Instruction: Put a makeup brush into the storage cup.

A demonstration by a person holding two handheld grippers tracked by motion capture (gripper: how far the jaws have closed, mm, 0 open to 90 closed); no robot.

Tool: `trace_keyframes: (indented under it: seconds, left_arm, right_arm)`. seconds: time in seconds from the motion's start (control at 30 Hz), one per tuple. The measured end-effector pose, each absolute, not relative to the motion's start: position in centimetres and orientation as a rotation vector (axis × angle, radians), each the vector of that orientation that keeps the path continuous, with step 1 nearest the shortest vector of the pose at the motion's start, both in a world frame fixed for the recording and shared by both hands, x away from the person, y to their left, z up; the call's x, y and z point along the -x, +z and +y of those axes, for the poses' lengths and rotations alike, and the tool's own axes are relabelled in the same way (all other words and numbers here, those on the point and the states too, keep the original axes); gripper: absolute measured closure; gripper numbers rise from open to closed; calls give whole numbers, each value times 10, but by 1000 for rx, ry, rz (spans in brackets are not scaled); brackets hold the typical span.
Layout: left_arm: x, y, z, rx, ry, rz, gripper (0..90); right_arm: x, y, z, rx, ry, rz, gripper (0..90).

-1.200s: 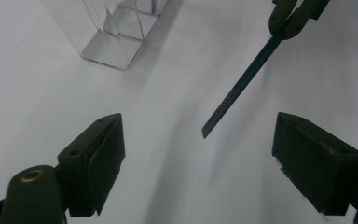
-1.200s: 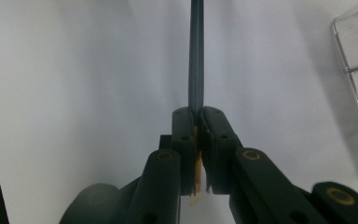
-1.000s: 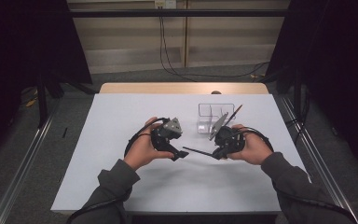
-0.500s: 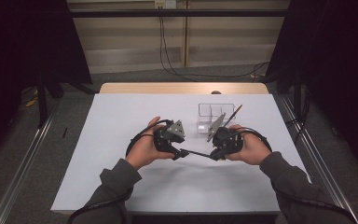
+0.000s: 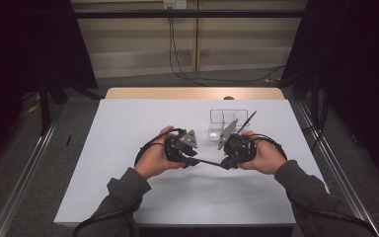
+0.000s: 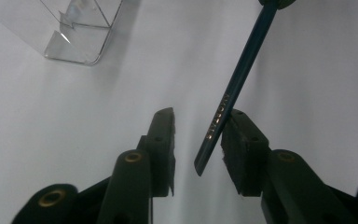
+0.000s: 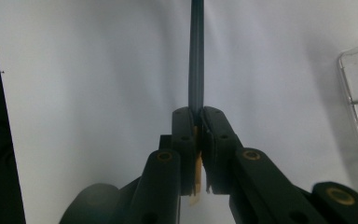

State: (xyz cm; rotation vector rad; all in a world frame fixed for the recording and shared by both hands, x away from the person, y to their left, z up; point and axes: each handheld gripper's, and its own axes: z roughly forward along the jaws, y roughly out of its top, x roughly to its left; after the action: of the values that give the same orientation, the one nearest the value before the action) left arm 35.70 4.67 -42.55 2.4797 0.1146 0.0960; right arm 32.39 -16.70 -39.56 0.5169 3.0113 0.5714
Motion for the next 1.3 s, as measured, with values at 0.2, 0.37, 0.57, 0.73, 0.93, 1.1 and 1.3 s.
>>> trace_keyframes:
  seconds: [0.2, 0.37, 0.57, 0.73, 0.93, 1.1, 1.3]
  left_arm:
    - [-356, -428, 45, -2497, 74, 113, 724]
    - [-355, -430, 44, -2509, 73, 119, 745]
    - [-356, -431, 44, -2527, 64, 120, 806]
    - [-356, -430, 44, -2518, 47, 121, 824]
    - [-356, -429, 45, -2528, 63, 122, 831]
    - [-356, -431, 45, -2536, 67, 117, 843]
    - [-355, -430, 46, -2526, 53, 114, 810]
  right_arm:
    - [-322, -394, -165, -536, 588, 3006, 846]
    - [-322, -389, -164, -519, 597, 3004, 845]
    - [-323, -389, -164, -504, 602, 3001, 845]
    - [-322, -391, -163, -484, 597, 3008, 845]
    - [-322, -391, -162, -492, 593, 3003, 845]
    - [-322, -392, -162, -489, 593, 2999, 845]
    - [-322, -394, -161, -474, 576, 3011, 845]
